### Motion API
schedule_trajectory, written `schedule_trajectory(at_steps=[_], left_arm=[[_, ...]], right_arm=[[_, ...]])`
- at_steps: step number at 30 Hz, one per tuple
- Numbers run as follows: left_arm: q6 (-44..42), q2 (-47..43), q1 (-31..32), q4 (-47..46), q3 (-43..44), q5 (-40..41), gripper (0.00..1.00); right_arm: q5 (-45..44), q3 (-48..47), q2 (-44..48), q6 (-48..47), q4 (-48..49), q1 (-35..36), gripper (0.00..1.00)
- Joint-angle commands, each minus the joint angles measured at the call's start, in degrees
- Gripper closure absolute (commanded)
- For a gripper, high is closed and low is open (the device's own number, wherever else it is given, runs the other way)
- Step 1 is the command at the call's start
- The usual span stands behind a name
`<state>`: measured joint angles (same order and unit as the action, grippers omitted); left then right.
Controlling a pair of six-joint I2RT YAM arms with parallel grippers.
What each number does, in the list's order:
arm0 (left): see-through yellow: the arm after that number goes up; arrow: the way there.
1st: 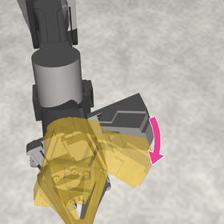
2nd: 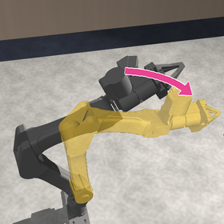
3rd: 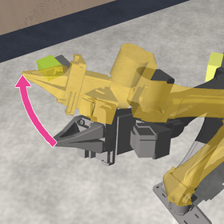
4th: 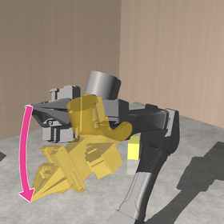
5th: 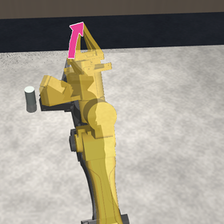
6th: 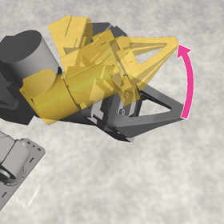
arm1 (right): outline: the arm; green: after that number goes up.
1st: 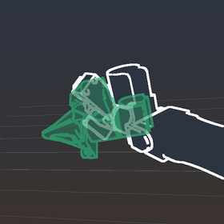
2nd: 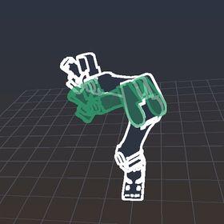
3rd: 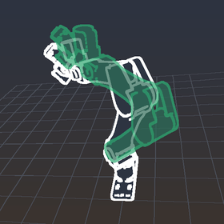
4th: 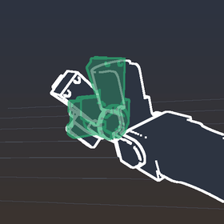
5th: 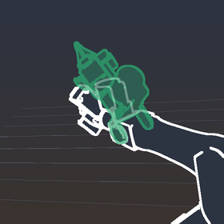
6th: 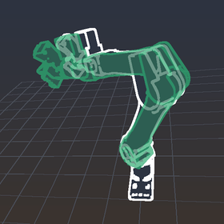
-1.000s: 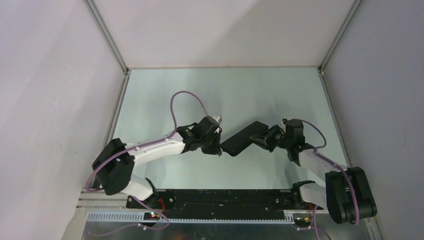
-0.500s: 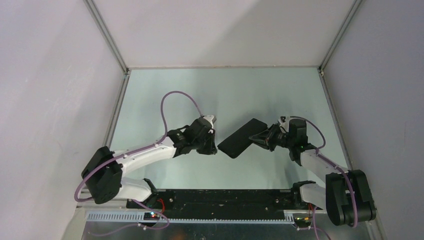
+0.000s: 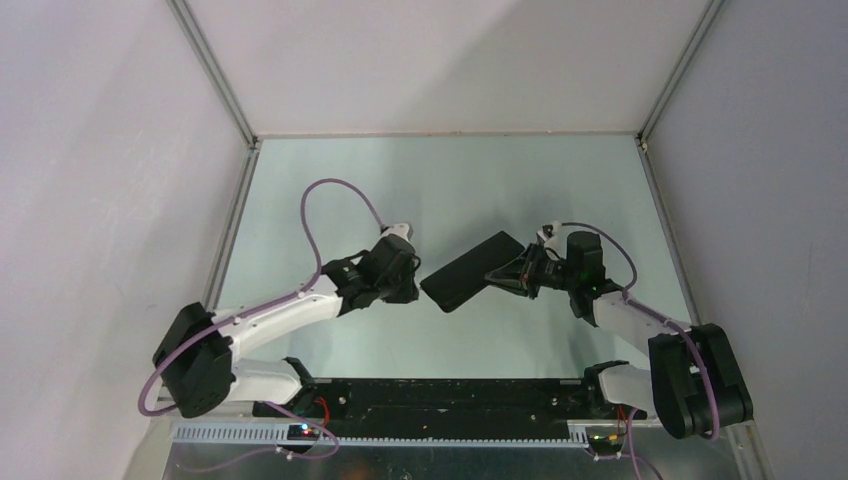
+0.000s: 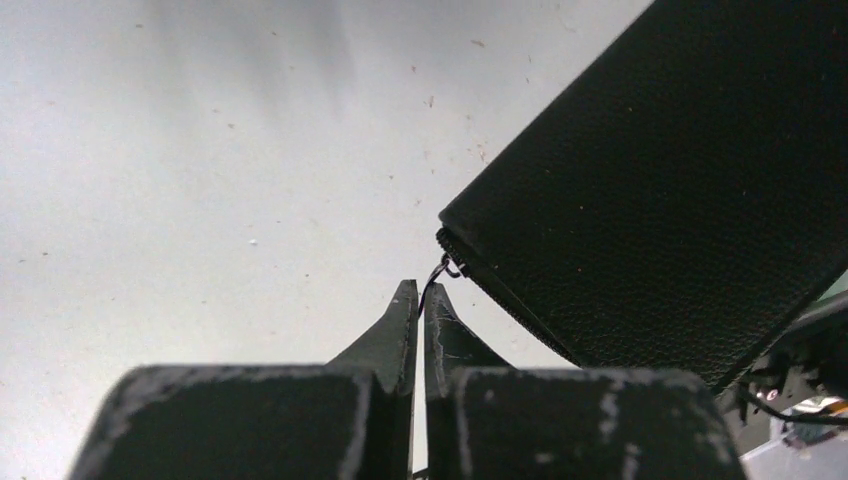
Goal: Sort the hair-cutting tools
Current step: Zip the hairdressing tool bag at the center of the board, then reset both arms
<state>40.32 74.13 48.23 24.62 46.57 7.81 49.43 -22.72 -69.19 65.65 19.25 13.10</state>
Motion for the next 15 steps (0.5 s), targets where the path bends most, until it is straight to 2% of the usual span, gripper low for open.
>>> schedule_trajectory(at_steps=[1, 4, 5, 6, 8, 9, 10, 11, 13, 14, 15], left_arm=[[2.5, -4.3, -6.3, 10.5, -3.5, 18.4, 1.00], [1.9, -6.1, -8.8, 9.6, -5.3, 17.8, 0.99], [1.7, -6.5, -9.0, 8.9, -5.4, 17.6, 0.97], [1.3, -7.4, -9.1, 8.6, -5.7, 17.4, 0.90], [0.8, -9.5, -9.1, 8.1, -5.9, 17.1, 0.74], [0.6, -10.5, -9.1, 8.0, -6.0, 17.2, 0.58], [0.4, -12.9, -9.1, 8.0, -6.1, 17.2, 0.49], [0.2, -14.2, -9.1, 8.3, -6.2, 17.6, 0.33], [-0.3, -20.7, -9.3, 9.4, -6.3, 18.7, 0.17], [-0.5, -22.4, -9.8, 10.7, -6.1, 19.6, 0.13], [-0.8, -25.8, -9.9, 11.3, -6.0, 20.1, 0.05]], right_arm=[[13.9, -3.1, 1.7, -1.8, 2.2, 0.0, 1.00], [13.6, -3.8, 1.9, -3.0, 0.5, 0.0, 1.00], [12.8, -4.4, 1.9, -4.0, 0.0, 0.0, 1.00], [12.3, -4.7, 1.7, -4.6, -1.1, 0.0, 1.00], [10.2, -5.8, 1.3, -6.6, -2.9, 0.3, 1.00], [8.6, -6.5, 0.9, -8.2, -4.1, 0.6, 1.00], [7.6, -7.3, 0.2, -9.0, -4.6, 0.8, 1.00], [5.9, -7.8, -0.3, -10.4, -5.0, 1.4, 1.00], [3.6, -8.4, -2.2, -12.0, -4.2, 2.4, 1.00], [2.4, -9.0, -3.9, -12.6, -3.8, 2.7, 1.00], [1.8, -9.3, -4.8, -12.9, -2.9, 3.4, 1.00]])
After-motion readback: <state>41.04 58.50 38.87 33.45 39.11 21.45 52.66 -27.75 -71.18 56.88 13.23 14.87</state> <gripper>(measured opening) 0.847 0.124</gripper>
